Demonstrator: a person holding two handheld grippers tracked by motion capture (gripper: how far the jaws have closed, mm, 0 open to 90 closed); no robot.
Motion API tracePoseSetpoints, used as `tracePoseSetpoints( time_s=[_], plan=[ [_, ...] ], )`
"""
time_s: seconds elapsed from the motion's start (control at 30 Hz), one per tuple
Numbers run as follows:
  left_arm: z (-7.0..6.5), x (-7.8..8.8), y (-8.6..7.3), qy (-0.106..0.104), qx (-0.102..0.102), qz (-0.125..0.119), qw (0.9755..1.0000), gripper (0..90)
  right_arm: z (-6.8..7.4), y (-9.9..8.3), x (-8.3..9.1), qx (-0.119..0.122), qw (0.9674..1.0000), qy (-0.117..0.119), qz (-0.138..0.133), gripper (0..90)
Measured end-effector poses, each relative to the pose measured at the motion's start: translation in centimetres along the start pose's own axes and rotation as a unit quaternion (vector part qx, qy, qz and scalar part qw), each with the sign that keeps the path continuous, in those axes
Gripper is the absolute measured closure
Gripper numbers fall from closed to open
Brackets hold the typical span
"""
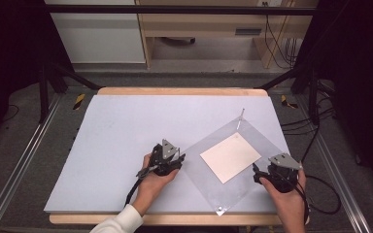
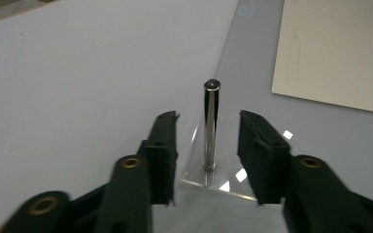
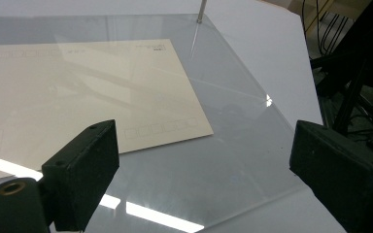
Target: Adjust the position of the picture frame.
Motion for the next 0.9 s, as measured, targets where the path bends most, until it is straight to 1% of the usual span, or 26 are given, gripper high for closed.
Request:
tracePoseSetpoints(
  time_s=[0.03,0.1,0.13,0.17,0.2,0.23,0.27,0.33,0.4,0.43,0.47,0.5,0.53,0.6,0.63,0.67,0.7,0.73,0.77,0.8,0.83,0.87,0.9],
  plan=[
    [0.0,0.0,0.1,0.0,0.004,-0.002,1.0,65.2,0.0,0.0,0.0,0.0,1.0,0.001,0.0,11.0],
    [-0.1,-0.1,0.2,-0.002,0.005,-0.002,1.0,73.0,0.1,0.1,0.0,0.002,1.0,0.001,-0.001,11.1],
    [-0.2,-0.3,0.4,-0.004,-0.002,0.005,1.0,74.6,0.2,0.1,0.1,0.005,1.0,0.001,-0.002,11.1],
    [-0.2,-0.3,0.4,-0.004,-0.002,0.005,1.0,76.2,0.2,0.2,0.1,0.005,1.0,0.002,-0.003,11.2],
    [-0.3,-0.4,0.4,0.0,-0.003,0.007,1.0,76.2,0.2,0.2,0.1,0.005,1.0,0.002,-0.003,11.2],
    [-0.2,-0.5,0.4,0.003,0.0,0.009,1.0,79.9,0.3,0.2,0.3,0.007,1.0,0.0,-0.006,11.2],
    [0.0,-0.5,0.4,-0.002,0.009,0.01,0.9999,82.5,0.3,0.2,0.3,0.006,1.0,0.0,-0.006,11.1],
    [0.2,-0.7,0.4,-0.017,0.025,0.011,0.9995,83.9,0.4,0.3,0.3,0.005,1.0,0.004,-0.005,10.5],
    [0.2,-0.6,0.4,-0.013,0.022,0.014,0.9996,84.1,0.7,0.5,0.2,0.002,0.9999,0.013,0.001,10.1],
    [0.2,-0.6,0.4,-0.012,0.024,0.014,0.9995,84.1,0.9,0.7,0.2,0.012,0.9998,0.015,0.008,10.2],
    [0.2,-0.6,0.4,-0.012,0.024,0.014,0.9995,84.2,0.9,0.7,0.2,0.012,0.9998,0.015,0.008,10.2],
    [0.2,-0.6,0.4,-0.011,0.024,0.014,0.9995,84.2,1.2,1.4,0.4,0.025,0.9995,0.017,0.014,12.1],
    [0.1,-0.6,0.4,-0.011,0.029,0.014,0.9994,84.2,1.4,2.0,0.6,0.034,0.9992,0.019,0.012,13.8],
    [0.1,-0.6,0.4,-0.009,0.029,0.016,0.9994,84.2,1.5,3.3,0.8,0.055,0.9982,0.02,0.013,15.5],
    [0.1,-0.6,0.4,-0.009,0.029,0.016,0.9994,84.3,1.5,3.3,0.8,0.055,0.9982,0.02,0.013,15.5],
    [0.1,-0.6,0.4,-0.008,0.033,0.016,0.9993,84.3,1.3,4.7,0.7,0.066,0.9972,0.03,0.021,19.4],
    [0.1,-0.6,0.4,-0.008,0.034,0.017,0.9992,84.3,1.2,5.4,0.5,0.063,0.9969,0.038,0.027,21.9],
    [0.1,-0.6,0.4,-0.008,0.034,0.017,0.9992,84.3,1.0,6.1,0.2,0.062,0.9966,0.041,0.035,25.7],
    [0.1,-0.6,0.4,-0.009,0.034,0.017,0.9992,84.3,1.0,6.1,0.2,0.062,0.9966,0.041,0.035,25.7],
    [0.1,-0.6,0.4,-0.009,0.036,0.018,0.9992,84.3,0.6,7.6,-0.6,0.062,0.9959,0.05,0.042,30.5],
    [0.1,-0.6,0.4,-0.009,0.036,0.018,0.9992,84.3,0.6,7.6,-0.6,0.062,0.9959,0.05,0.042,30.5],
    [0.1,-0.6,0.5,-0.009,0.036,0.018,0.9992,84.3,0.2,8.9,-1.8,0.063,0.9958,0.049,0.045,39.3],
    [0.1,-0.6,0.5,-0.009,0.036,0.018,0.9992,84.3,0.2,8.9,-1.8,0.063,0.9958,0.049,0.045,39.3]
  ],
)
Point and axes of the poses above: each handheld gripper's, and its own axes: x roughly backward along the jaws, y roughly out of its top, z roughly to its left, the point moved 5 cm from there along -x, roughly forward along the jaws, and after that the axes turned 12 degrees about z, right-handed, at the moved point
